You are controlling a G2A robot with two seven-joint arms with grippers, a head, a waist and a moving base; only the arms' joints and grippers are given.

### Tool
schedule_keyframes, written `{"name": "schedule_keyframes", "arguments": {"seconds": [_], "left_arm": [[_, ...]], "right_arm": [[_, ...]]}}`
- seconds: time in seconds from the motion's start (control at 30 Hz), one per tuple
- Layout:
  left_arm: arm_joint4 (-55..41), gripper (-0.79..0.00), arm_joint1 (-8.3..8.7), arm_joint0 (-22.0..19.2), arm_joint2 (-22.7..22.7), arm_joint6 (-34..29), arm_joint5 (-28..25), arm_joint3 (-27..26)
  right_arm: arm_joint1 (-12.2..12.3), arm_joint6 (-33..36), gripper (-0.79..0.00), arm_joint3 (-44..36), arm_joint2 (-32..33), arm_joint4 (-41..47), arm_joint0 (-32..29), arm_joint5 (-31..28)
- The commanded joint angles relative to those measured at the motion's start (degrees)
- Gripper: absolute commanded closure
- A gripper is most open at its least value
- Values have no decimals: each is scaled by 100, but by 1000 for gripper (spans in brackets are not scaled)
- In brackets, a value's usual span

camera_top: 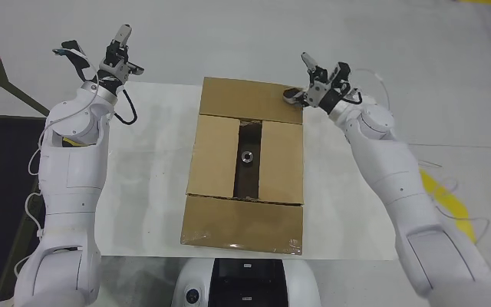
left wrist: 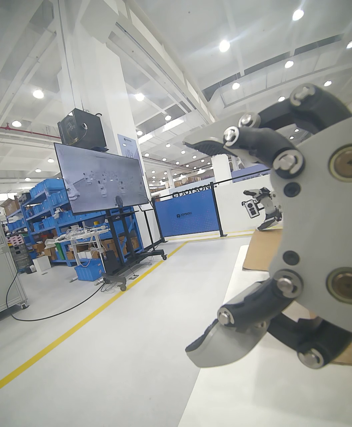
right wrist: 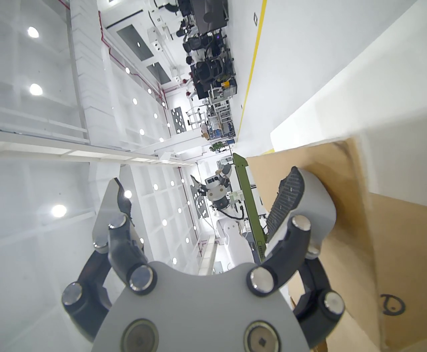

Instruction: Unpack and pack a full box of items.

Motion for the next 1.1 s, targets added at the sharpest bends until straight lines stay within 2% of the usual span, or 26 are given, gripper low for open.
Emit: {"name": "schedule_keyframes", "arguments": {"seconds": [0.0, 0.3, 0.53, 0.67, 1.07], "left_arm": [[0, -785, 0, 0, 0, 0, 0, 0], [0, -785, 0, 0, 0, 0, 0, 0], [0, -785, 0, 0, 0, 0, 0, 0], [0, -785, 0, 0, 0, 0, 0, 0], [0, -785, 0, 0, 0, 0, 0, 0]], "right_arm": [[34, 7, -785, -401, 45, -115, -138, 83], [244, 107, -785, -2609, 203, -1068, -1094, 609], [324, 15, -785, -3669, 87, -1691, -1708, 1014], [363, 0, -785, -4113, -31, -2107, -1998, 1168], [432, 269, -785, -4539, -227, -2778, -2277, 1481]]}}
